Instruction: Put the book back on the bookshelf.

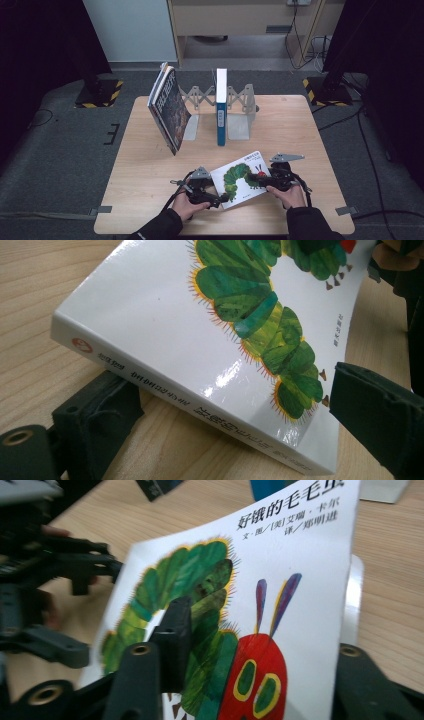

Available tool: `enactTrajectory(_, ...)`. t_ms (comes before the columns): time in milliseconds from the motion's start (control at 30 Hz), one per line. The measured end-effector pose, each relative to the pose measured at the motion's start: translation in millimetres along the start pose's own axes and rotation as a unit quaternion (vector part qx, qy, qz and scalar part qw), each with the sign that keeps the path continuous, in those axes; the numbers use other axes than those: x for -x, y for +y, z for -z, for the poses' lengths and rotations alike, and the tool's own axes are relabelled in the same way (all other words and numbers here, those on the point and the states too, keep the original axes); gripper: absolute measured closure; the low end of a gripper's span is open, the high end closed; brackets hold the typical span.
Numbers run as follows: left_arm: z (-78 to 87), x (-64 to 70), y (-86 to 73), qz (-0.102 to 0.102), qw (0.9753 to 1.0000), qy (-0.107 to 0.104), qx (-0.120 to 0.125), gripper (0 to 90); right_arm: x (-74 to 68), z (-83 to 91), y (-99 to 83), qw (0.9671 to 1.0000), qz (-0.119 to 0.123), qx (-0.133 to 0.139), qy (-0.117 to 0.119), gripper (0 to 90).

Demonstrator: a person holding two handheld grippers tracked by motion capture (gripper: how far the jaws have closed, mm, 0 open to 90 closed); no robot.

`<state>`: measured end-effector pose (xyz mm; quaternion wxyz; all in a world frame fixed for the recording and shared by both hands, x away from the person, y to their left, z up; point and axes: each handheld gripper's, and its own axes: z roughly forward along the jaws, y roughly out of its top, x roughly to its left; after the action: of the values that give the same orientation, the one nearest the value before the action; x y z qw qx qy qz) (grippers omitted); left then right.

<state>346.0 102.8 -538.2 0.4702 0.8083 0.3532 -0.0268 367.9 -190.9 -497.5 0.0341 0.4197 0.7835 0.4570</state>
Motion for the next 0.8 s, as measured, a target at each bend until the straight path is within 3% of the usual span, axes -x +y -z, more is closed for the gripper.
enactTrajectory(200,-0.1,0.0,0.0,0.0,1.0,0.0,0.0,5.3,-0.5,-3.8,-2.1,0.9998,0.005,-0.009,-0.018,45.6)
enactTrajectory(333,0.2,-0.6,0.1,0.003,1.0,0.0,0.002,5.3,-1.7,-10.5,-4.5,0.999,0.012,-0.03,-0.03,39.1)
enactTrajectory(567,1.2,-2.4,-0.1,0.01,0.9999,0.003,0.005,4.9,-2.9,-12.5,-5.0,0.9993,0.004,-0.029,-0.024,39.0)
enactTrajectory(800,2.5,-5.3,-0.3,0.018,0.9998,-0.003,0.01,4.7,-4.2,-15.3,-5.3,0.9993,0.016,-0.025,-0.022,38.4)
